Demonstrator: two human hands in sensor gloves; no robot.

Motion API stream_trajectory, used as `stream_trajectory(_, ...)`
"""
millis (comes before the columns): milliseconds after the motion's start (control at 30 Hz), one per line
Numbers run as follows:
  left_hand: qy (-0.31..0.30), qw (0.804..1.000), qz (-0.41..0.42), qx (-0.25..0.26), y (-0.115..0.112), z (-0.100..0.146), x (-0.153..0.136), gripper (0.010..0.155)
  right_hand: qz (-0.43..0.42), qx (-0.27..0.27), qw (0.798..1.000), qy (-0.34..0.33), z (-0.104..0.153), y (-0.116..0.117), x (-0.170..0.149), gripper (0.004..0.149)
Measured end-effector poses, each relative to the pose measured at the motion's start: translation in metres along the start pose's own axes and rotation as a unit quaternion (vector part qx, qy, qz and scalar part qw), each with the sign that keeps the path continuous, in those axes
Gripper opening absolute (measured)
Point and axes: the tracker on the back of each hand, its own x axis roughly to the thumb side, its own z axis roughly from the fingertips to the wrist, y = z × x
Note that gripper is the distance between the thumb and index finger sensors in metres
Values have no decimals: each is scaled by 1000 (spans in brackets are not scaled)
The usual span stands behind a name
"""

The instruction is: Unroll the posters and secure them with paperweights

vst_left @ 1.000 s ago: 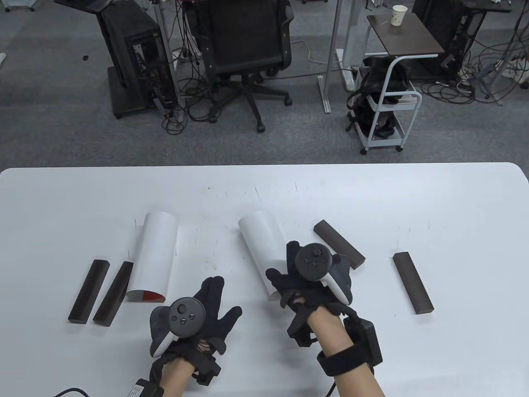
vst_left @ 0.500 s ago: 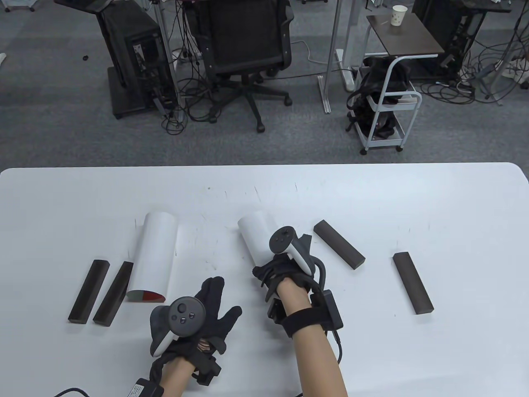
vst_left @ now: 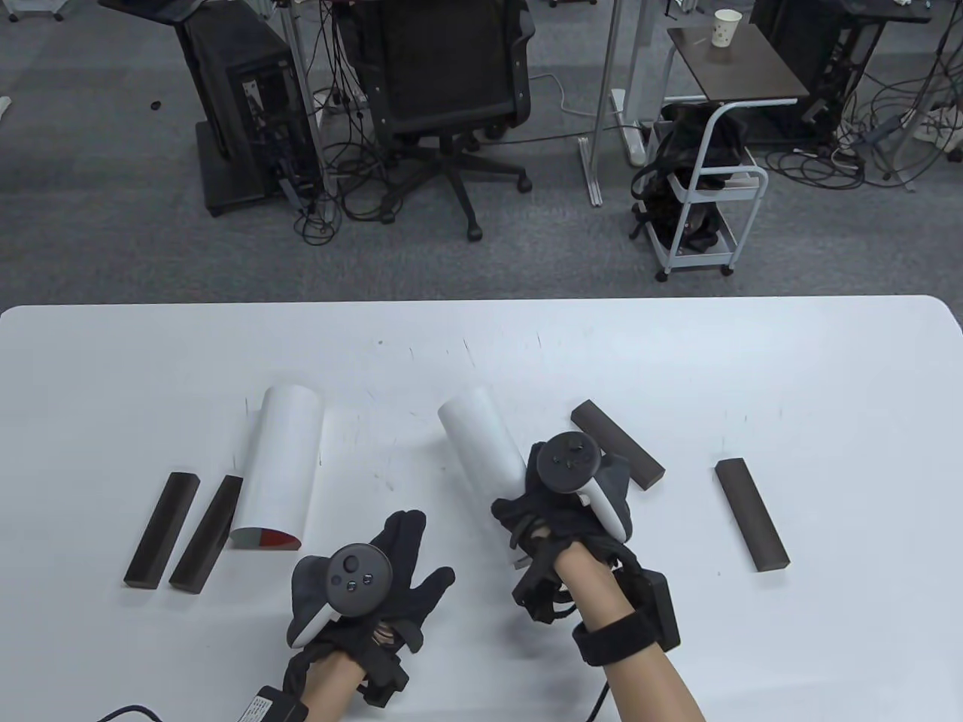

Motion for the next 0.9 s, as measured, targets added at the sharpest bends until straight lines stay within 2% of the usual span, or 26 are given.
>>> stream_trajectory(133,-15,999,-33,-36,-12,-4,8,82,-54,48,997,7,25,7,-22,90)
stream_trajectory(233,-33,995,-55,-77,-23,-9,11,82,-91,76,993,24,36,21,-44,91)
stream_trajectory(400,-45,988,-81,-123,-37,-12,14,81,-61,98,992,51,42,36,-64,90)
stream_trajectory(500,-50,985,-86,-142,-41,-13,17,80,-19,92,994,61,44,38,-67,83)
stream_trajectory(633,-72,981,-84,-161,-46,-12,22,78,12,42,999,7,47,38,-64,71)
stream_trajectory(667,-78,980,-85,-165,-46,-12,24,77,16,35,999,3,47,38,-64,71)
stream_trajectory(767,-97,975,-98,-175,-50,-12,30,72,38,44,998,1,50,46,-61,85)
stream_trajectory(900,-92,968,-151,-180,-54,-13,35,67,110,13,993,27,50,54,-55,83)
